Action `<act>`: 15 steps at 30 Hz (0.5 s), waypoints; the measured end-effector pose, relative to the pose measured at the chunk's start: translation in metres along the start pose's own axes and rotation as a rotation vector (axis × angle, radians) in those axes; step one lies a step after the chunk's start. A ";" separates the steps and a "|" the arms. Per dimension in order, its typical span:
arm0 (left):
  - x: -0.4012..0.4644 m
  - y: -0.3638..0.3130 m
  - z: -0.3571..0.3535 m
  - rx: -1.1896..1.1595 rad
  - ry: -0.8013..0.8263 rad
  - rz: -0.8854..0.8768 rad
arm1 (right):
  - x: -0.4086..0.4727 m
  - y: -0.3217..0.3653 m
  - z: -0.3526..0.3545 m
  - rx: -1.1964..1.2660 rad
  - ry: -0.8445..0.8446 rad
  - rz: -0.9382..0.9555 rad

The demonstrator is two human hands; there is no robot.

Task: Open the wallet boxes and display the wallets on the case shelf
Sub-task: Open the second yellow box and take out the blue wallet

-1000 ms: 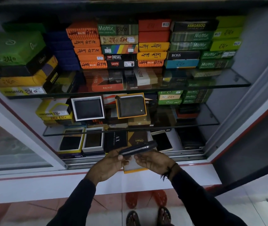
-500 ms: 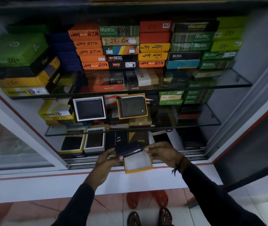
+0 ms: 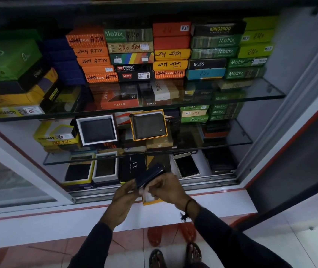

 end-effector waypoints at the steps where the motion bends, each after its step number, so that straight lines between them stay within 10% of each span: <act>1: -0.001 0.002 0.004 -0.022 -0.006 0.015 | 0.000 0.001 0.009 0.003 -0.006 -0.021; 15: 0.003 -0.016 -0.010 -0.241 0.142 0.098 | 0.030 -0.036 0.075 0.457 0.154 -0.213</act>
Point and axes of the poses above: each hand's wrist, its own x-axis towards the middle knuckle, its own z-axis out of the back of the hand, y = z × x, the point moved 7 cm from there along x, towards the middle knuckle, and after that the axes turned 9 degrees about -z, right-handed, at the moved point
